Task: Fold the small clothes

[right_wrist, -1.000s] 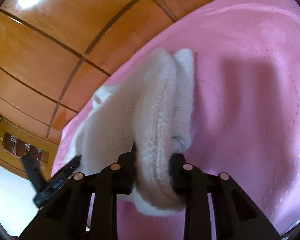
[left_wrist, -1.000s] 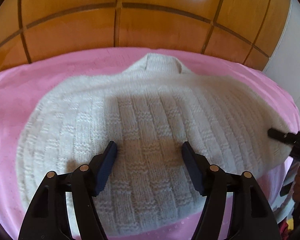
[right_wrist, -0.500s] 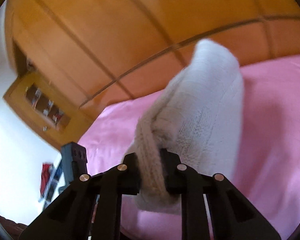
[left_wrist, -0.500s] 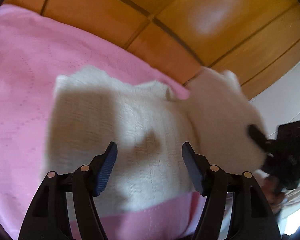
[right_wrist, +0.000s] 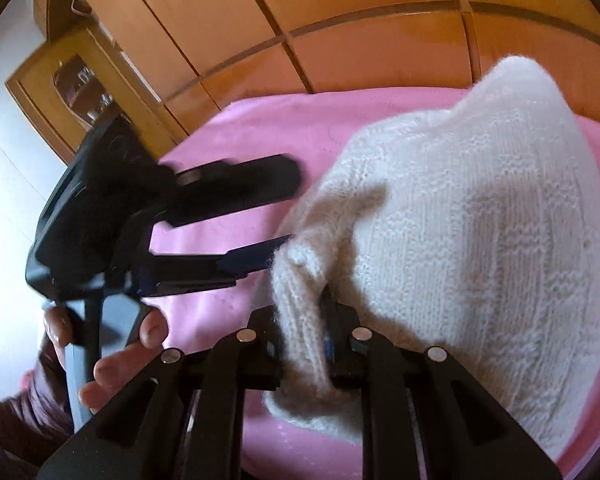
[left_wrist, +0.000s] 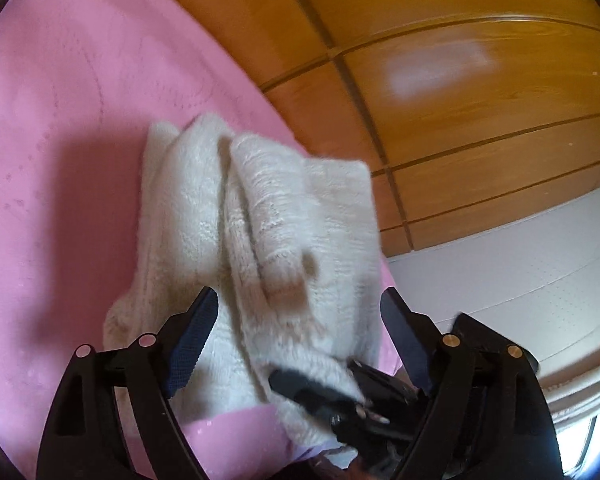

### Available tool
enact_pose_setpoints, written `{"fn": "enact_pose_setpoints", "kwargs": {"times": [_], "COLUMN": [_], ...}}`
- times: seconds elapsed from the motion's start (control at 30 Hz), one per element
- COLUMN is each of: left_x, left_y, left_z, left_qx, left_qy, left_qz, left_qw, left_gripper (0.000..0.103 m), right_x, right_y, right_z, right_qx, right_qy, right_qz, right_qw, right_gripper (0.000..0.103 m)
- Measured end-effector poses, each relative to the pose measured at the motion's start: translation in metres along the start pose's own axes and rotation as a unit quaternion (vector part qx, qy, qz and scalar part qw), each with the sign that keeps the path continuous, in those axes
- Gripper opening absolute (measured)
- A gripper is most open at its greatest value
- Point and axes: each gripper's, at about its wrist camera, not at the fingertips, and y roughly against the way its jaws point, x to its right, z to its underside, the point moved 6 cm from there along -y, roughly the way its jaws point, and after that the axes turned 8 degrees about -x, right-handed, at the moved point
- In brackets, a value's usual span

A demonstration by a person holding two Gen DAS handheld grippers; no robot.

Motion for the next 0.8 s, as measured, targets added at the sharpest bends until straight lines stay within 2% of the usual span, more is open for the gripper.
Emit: {"fn": "enact_pose_setpoints", "kwargs": {"times": [0.03, 0.07, 0.1, 0.13, 0.2, 0.27, 0.37, 0.43, 0.5, 0.57, 0.6, 0.67, 0.7, 0.77, 0.8], "left_x": [0.001, 0.002, 0.003, 0.004, 0.005, 0.006, 0.007, 0.008, 0.010, 0.014, 0.016, 0.023, 0.031, 0.042, 0.048], "left_y": [-0.006, -0.013, -0.019, -0.023, -0.031, -0.037, -0.044, -0.048, -0.050, -0.053, -0.055, -0.054, -0.051, -0.039, -0.031], "left_z": [-0.001, -0.003, -0.006, -0.008, -0.012, -0.017, -0.027, -0.033, -0.035, -0.036, -0.035, -0.033, -0.034, -0.038, -0.042], "left_qx": [-0.008, -0.013, -0.016, -0.019, -0.025, -0.030, -0.026, -0.026, -0.022, -0.020, -0.020, -0.016, -0.006, 0.017, 0.030], "left_qy": [0.000, 0.000, 0.001, 0.001, 0.000, -0.001, 0.007, 0.011, 0.008, 0.001, -0.005, -0.028, -0.047, -0.070, -0.078], "left_qz": [-0.002, -0.006, -0.012, -0.017, -0.043, -0.060, -0.069, -0.076, -0.083, -0.088, -0.092, -0.105, -0.119, -0.135, -0.137], "left_qw": [1.0000, 0.9999, 0.9998, 0.9997, 0.9987, 0.9978, 0.9972, 0.9967, 0.9962, 0.9959, 0.9955, 0.9940, 0.9918, 0.9882, 0.9871], "left_gripper": [0.082, 0.082, 0.077, 0.072, 0.051, 0.049, 0.049, 0.049, 0.049, 0.049, 0.045, 0.028, 0.022, 0.019, 0.019], "right_x": [0.001, 0.001, 0.001, 0.001, 0.000, 0.002, 0.023, 0.056, 0.088, 0.117, 0.130, 0.144, 0.144, 0.136, 0.129], "right_y": [0.000, 0.001, 0.002, 0.006, 0.018, 0.032, 0.067, 0.095, 0.106, 0.108, 0.104, 0.095, 0.086, 0.081, 0.084], "right_z": [0.000, 0.000, 0.000, 0.000, 0.005, 0.009, 0.018, 0.027, 0.031, 0.040, 0.045, 0.051, 0.050, 0.046, 0.043], "right_qx": [0.004, 0.008, 0.011, 0.016, 0.024, 0.032, 0.064, 0.091, 0.107, 0.108, 0.103, 0.091, 0.086, 0.082, 0.082], "right_qy": [0.001, 0.004, 0.003, 0.000, 0.000, -0.001, -0.020, -0.050, -0.087, -0.115, -0.126, -0.134, -0.133, -0.121, -0.114], "right_qz": [0.002, 0.004, 0.003, -0.013, -0.034, -0.055, -0.059, -0.035, 0.001, 0.037, 0.051, 0.058, 0.057, 0.051, 0.048], "right_qw": [1.000, 1.000, 1.000, 1.000, 0.999, 0.998, 0.996, 0.994, 0.990, 0.987, 0.985, 0.985, 0.986, 0.988, 0.989], "right_gripper": [0.015, 0.022, 0.037, 0.044, 0.054, 0.065, 0.067, 0.067, 0.067, 0.061, 0.058, 0.056, 0.054, 0.046, 0.046]}}
